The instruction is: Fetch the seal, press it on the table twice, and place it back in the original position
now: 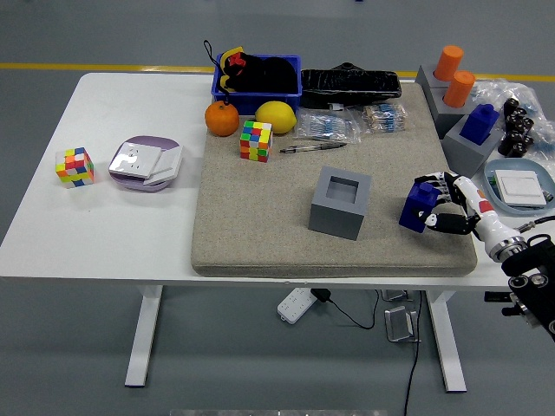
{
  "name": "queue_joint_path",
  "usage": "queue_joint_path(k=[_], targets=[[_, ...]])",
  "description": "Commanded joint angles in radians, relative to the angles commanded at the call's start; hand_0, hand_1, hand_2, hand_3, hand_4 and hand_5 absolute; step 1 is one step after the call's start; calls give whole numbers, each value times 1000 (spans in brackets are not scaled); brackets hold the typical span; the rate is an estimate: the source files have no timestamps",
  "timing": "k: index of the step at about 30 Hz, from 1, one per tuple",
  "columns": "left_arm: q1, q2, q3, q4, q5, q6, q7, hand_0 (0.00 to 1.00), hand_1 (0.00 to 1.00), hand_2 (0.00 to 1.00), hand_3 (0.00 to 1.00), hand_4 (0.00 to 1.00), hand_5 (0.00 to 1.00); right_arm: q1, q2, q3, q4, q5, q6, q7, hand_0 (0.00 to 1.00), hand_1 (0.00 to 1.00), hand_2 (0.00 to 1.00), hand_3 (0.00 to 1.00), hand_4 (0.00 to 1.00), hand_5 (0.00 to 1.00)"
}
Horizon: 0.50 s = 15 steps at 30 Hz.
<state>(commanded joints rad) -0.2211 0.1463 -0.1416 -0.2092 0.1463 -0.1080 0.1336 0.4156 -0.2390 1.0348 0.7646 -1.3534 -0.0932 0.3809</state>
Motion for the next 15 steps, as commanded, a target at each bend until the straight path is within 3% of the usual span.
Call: queue_joint_path(k=[4,15], targets=[[-1,0,-2,0,2,0,0,812,812,786,834,787,415,-3,-4,11,23,-3,2,-3,453,364,378,411,665,2],[-1,2,0,0,-1,0,0,812,812,786,834,788,418,17,-19,94,211,-16,23,-15,452,364,377,409,664,2]])
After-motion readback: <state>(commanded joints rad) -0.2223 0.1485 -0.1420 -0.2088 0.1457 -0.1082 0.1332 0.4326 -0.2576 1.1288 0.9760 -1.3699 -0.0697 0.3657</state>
